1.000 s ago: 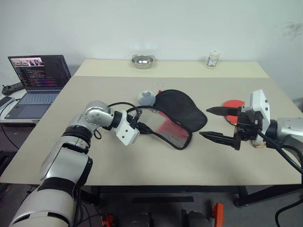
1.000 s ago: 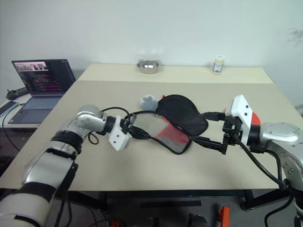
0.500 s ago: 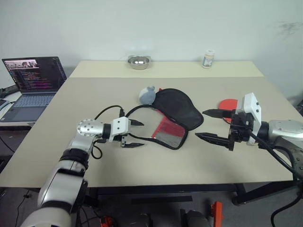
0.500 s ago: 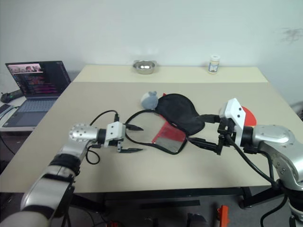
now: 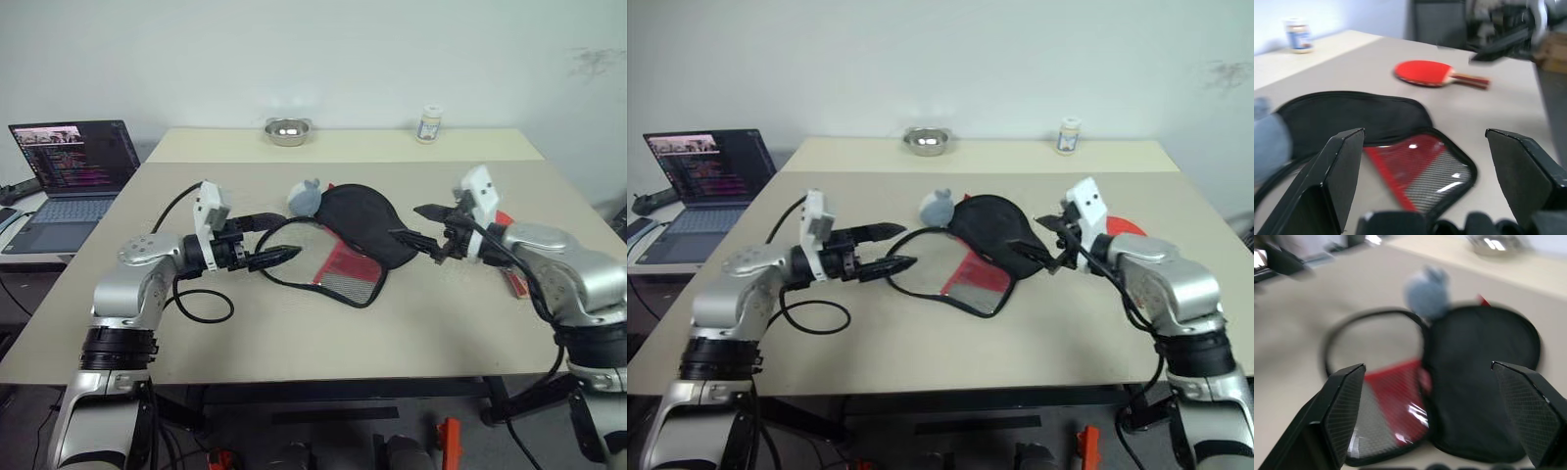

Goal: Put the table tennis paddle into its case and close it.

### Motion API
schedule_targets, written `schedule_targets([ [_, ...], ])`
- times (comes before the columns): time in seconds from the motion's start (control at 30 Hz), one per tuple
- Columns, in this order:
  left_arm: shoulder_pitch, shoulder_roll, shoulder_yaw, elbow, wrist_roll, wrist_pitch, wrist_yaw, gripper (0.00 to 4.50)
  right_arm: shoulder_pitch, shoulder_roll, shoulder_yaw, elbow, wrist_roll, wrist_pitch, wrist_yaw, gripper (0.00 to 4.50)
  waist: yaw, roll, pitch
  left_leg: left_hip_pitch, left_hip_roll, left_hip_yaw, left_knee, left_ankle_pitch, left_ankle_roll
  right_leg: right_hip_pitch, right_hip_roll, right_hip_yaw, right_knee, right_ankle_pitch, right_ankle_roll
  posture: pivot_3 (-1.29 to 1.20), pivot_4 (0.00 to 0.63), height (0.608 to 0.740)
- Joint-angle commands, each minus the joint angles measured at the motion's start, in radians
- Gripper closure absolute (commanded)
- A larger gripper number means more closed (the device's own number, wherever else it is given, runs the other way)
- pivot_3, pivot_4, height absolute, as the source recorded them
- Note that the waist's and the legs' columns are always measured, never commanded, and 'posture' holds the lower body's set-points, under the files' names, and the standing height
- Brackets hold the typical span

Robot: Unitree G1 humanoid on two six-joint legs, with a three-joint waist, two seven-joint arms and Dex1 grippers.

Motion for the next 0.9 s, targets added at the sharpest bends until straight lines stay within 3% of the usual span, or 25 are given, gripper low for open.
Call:
schedule_targets([
  [0.03, -0.022, -0.004, 0.041, 0.007, -0.014, 0.001, 0.031, 0.22, -0.082, 0.068, -0.011, 0.166, -0.075, -0.082, -0.057, 0.0, 0.0, 0.0, 0.0, 0.0, 0.0, 0.0, 0.0, 0.0, 0.0, 0.0, 0.0, 0.0, 0.0, 0.0, 0.0, 0.0, 0.15, 0.74],
  [0.27, -0.02, 0.003, 0.034, -0.021, -0.028, 0.021, 0.013, 0.22, -0.24, 0.199, -0.014, 0.606, -0.221, -0.23, -0.14, 0.0, -0.001, 0.0, 0.0, -0.001, 0.0, 0.001, -0.001, 0.001, -0.001, -0.001, 0.0, 0.001, -0.001, 0.0, 0.0, 0.0, 0.15, 0.74],
  [0.43, -0.022, 0.008, 0.025, -0.066, -0.039, 0.052, 0.0, 0.22, -0.374, 0.251, -0.057, 0.986, -0.277, -0.433, -0.181, 0.0, -0.008, 0.001, 0.0, -0.001, 0.0, 0.002, -0.001, 0.001, -0.002, -0.002, 0.0, 0.002, -0.001, 0.0, 0.0, 0.0, 0.15, 0.74],
  [0.73, -0.01, 0.037, 0.04, -0.145, -0.098, 0.127, -0.039, 0.22, -0.443, 0.295, -0.036, 1.205, -0.386, -0.6, -0.121, 0.0, -0.024, 0.001, 0.001, -0.001, 0.0, 0.002, -0.001, 0.001, -0.002, -0.002, 0.0, 0.003, -0.002, 0.0, 0.0, 0.0, 0.15, 0.74],
  [0.9, -0.013, 0.038, 0.035, -0.165, -0.107, 0.146, -0.021, 0.17, -0.432, 0.316, -0.022, 1.224, -0.437, -0.644, -0.102, 1.57, -0.026, 0.001, 0.001, 0.0, 0.0, 0.002, -0.001, 0.001, -0.002, -0.002, 0.001, 0.003, -0.001, 0.0, 0.0, 0.0, 0.15, 0.74],
])
